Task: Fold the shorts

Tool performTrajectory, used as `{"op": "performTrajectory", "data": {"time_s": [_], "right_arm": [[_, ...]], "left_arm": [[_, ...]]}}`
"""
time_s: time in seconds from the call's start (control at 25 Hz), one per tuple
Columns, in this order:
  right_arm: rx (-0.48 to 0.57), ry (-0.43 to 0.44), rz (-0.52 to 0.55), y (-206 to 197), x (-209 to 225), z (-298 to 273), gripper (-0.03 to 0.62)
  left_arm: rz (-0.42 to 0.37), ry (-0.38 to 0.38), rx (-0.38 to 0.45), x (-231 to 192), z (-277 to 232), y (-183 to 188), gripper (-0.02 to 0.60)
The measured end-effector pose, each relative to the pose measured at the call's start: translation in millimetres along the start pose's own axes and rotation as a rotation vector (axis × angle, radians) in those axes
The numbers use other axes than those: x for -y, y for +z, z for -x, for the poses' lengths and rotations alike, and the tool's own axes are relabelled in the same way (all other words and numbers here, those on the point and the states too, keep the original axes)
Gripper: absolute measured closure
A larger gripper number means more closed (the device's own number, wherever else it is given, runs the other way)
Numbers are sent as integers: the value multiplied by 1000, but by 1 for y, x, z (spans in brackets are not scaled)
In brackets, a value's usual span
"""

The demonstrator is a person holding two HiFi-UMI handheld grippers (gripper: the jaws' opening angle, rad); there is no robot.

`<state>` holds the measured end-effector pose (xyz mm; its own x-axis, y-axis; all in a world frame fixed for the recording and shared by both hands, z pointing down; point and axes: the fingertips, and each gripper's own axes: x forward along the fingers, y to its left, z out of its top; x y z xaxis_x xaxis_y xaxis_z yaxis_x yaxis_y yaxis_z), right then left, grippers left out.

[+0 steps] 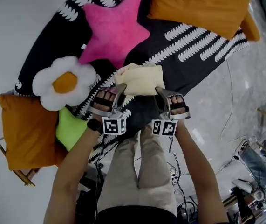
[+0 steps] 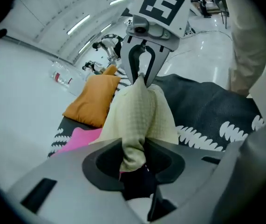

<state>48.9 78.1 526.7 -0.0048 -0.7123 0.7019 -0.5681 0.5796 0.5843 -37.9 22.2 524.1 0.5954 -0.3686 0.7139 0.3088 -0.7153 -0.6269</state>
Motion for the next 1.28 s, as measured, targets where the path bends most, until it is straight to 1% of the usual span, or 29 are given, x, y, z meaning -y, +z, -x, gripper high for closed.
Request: {"op": "performTrajectory", "data": {"time_s": [0.04, 0.08, 0.12, 0.16, 0.24, 0.32, 0.36, 0.4, 0.44, 0.48, 0.56, 0.6, 0.64, 0.72, 0.76, 0.8, 0.84, 0.88, 0.96, 1.0, 1.04, 1.12, 1.2, 1.28], "right_arm": [[-22, 0, -1, 0, -9, -9, 496], [-49, 32, -9, -1, -24, -18, 490], [-77, 95, -20, -4, -45, -25, 478], [-105, 177, -31, -7, -69, -28, 458], [-140, 328, -46, -11, -114, -23, 436], [-144, 407, -59, -10, -139, -7, 422], [-140, 437, -63, -10, -147, 2, 412], [-133, 472, -64, -10, -156, 11, 387], [-127, 515, -62, -10, -164, 20, 364], [-121, 562, -61, -9, -171, 29, 359], [-100, 629, -83, -4, -174, 44, 345], [-77, 631, -118, 2, -166, 49, 344], [-44, 610, -166, 11, -154, 51, 344], [21, 532, -260, 27, -127, 44, 344], [35, 493, -292, 32, -117, 34, 345], [29, 462, -319, 31, -111, 22, 345], [1, 447, -350, 25, -110, 8, 345], [-42, 449, -391, 15, -113, -4, 345], [-124, 492, -489, -5, -125, -19, 344], [-142, 509, -529, -9, -126, -20, 339], [-140, 512, -562, -8, -122, -16, 338], [-107, 483, -638, 2, -102, 8, 330], [-70, 439, -741, 13, -77, 49, 330], [-53, 394, -829, 23, -48, 102, 332]], "left_arm": [[17, -26, -8, 9, -5, -9, 450], [37, -77, -22, 23, -10, -18, 438], [51, -147, -41, 42, -14, -27, 424], [55, -223, -57, 63, -15, -33, 410], [68, -357, -65, 101, -6, -37, 394], [103, -434, -49, 123, 9, -31, 371], [116, -466, -40, 131, 16, -28, 347], [124, -504, -33, 139, 24, -25, 311], [127, -545, -25, 148, 31, -23, 276], [123, -584, -15, 155, 38, -22, 241], [104, -627, 11, 160, 50, -21, 223], [96, -626, 25, 155, 54, -20, 221], [93, -613, 37, 148, 56, -20, 220], [99, -571, 50, 130, 53, -21, 219], [109, -555, 46, 122, 49, -23, 219], [120, -548, 33, 118, 42, -25, 219], [129, -553, 9, 118, 34, -27, 218], [138, -570, -22, 121, 25, -29, 215], [155, -626, -93, 135, 8, -32, 206], [168, -652, -123, 140, 3, -32, 203], [185, -667, -144, 139, 1, -29, 197], [238, -659, -152, 121, 11, -17, 192], [312, -613, -121, 87, 39, 1, 192], [400, -546, -70, 43, 80, 21, 192]]}}
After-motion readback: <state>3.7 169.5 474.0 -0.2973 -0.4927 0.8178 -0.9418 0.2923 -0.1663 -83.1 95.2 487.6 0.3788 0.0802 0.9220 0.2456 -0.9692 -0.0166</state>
